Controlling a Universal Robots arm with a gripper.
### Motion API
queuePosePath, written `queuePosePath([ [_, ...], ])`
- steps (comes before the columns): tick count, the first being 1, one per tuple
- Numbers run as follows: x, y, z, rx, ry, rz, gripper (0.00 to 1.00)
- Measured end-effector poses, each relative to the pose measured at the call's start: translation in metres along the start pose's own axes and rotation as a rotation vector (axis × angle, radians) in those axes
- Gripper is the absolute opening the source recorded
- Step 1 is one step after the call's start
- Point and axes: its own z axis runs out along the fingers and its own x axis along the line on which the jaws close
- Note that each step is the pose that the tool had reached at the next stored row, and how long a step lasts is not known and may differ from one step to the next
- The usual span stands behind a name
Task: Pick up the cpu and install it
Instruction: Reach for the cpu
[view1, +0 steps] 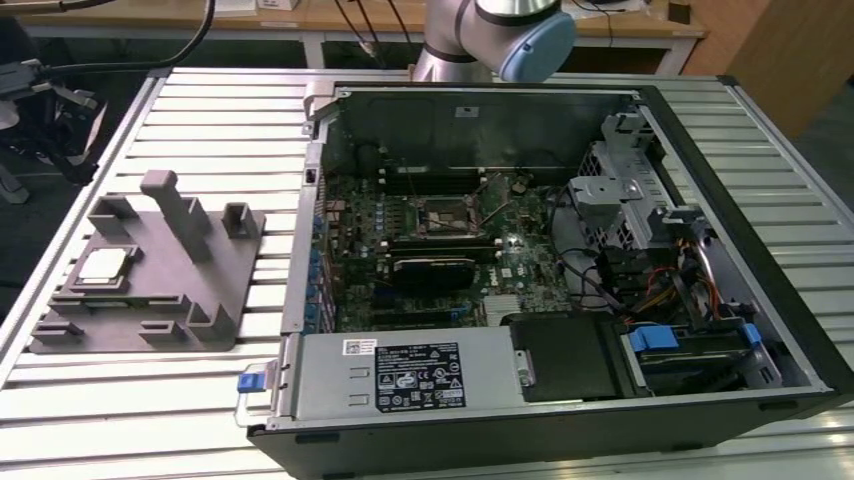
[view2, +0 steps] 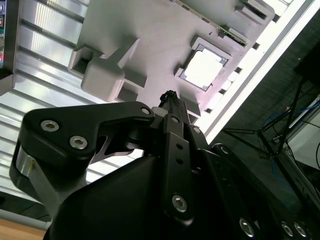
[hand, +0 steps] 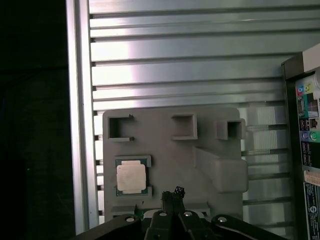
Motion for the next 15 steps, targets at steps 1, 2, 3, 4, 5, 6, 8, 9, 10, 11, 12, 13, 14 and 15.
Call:
queuePosePath([
  [1,0.0007,-0.0002,0.001,-0.0001,0.0,0.0,0.11],
  [2,0.0013,-0.0006,0.0019,0.0,0.0001,0.0,0.11],
  [3,0.002,-0.0012,0.0026,0.0,0.0001,0.0,0.11],
  [4,0.0025,-0.0019,0.0034,0.0,0.0001,0.0,0.11],
  [5,0.0029,-0.0026,0.0042,-0.0001,0.0,0.0,0.11],
  [6,0.0032,-0.0034,0.005,-0.0001,-0.0001,0.0,0.11],
  [8,0.0037,-0.0056,0.0065,0.0,0.0,0.0,0.11],
  [9,0.0038,-0.0068,0.0073,0.0,0.0,0.0,0.11],
  [10,0.0038,-0.008,0.0082,-0.0001,0.0,0.0,0.11],
  [11,0.0038,-0.009,0.0089,0.0,0.0001,0.0,0.11],
  [12,0.0039,-0.01,0.01,-0.0001,0.0,0.0,0.11],
  [13,0.004,-0.0107,0.0112,-0.0002,-0.0001,0.0,0.11],
  [14,0.0043,-0.0113,0.0127,-0.0002,-0.0002,0.0,0.11],
  [15,0.0048,-0.0117,0.0141,0.0,0.0,0.0,0.11],
])
